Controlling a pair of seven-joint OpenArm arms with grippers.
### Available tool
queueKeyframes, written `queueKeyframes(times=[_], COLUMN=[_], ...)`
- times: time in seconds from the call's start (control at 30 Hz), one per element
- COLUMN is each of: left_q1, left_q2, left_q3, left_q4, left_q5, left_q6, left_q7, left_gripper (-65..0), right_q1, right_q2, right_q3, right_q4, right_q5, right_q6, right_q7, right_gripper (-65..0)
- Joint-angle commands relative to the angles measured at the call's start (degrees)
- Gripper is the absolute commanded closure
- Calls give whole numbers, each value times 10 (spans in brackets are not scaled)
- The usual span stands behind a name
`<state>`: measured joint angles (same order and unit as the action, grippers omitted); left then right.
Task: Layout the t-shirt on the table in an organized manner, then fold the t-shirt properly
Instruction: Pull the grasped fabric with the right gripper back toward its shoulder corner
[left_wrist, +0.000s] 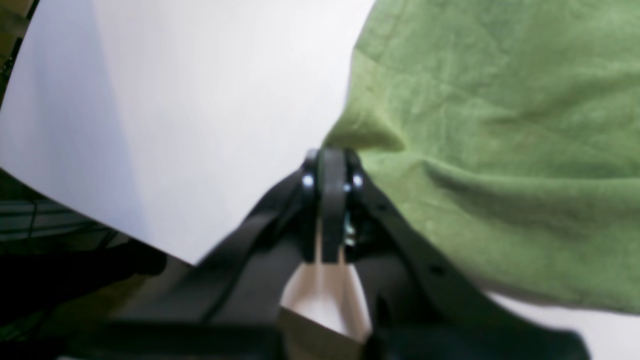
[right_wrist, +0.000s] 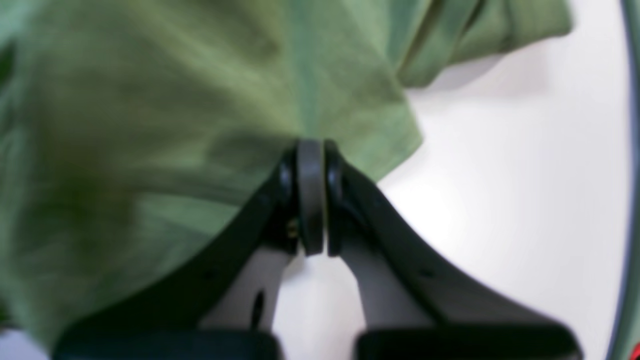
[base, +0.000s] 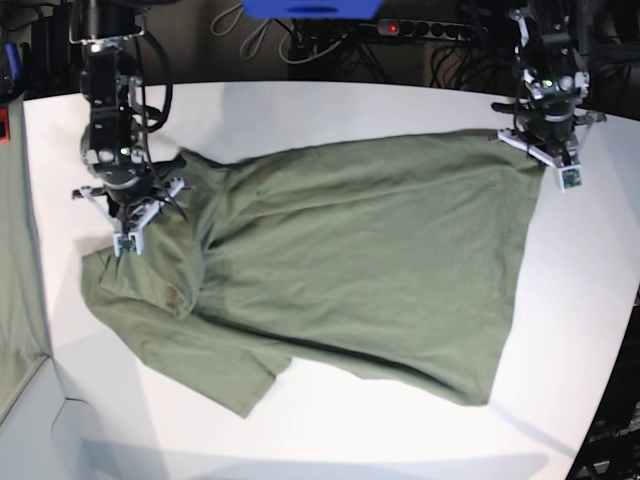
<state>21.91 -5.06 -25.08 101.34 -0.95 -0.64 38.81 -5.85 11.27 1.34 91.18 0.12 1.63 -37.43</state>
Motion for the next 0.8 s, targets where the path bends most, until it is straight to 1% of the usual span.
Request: queueKeyframes(times=[0.0, 0.17, 0.3, 0.43, 0.57, 0.7, 0.77], left_q1=[-1, -1, -1, -1, -1, -1, -1], left_q2=[-5, -5, -5, -5, -5, -5, -5], left_q3=[-2, -2, -2, -2, -2, -2, -2], left_q4=[9, 9, 9, 9, 9, 9, 9], left_q5=[2, 2, 2, 2, 2, 2, 2], left_q6=[2, 2, 2, 2, 2, 2, 2], left_q7=[-10, -10, -10, -10, -10, -10, -10], left_gripper=[-4, -4, -4, -4, -4, -4, -4], right_q1=[-2, -30, -48, -67, -76, -65, -52], right_q2=[5, -15, -17, -32, -36, -37, -41], right_q3=[9, 57, 91, 129, 130, 129, 117], right_q4=[29, 108, 143, 164, 159, 133, 118], right_q5=[-3, -3, -3, -3, -3, -2, -2], right_q6=[-4, -4, -4, -4, -4, -4, -4], right_q7=[13, 10, 10, 11, 10, 8, 8], right_gripper=[0, 0, 0, 0, 0, 0, 0])
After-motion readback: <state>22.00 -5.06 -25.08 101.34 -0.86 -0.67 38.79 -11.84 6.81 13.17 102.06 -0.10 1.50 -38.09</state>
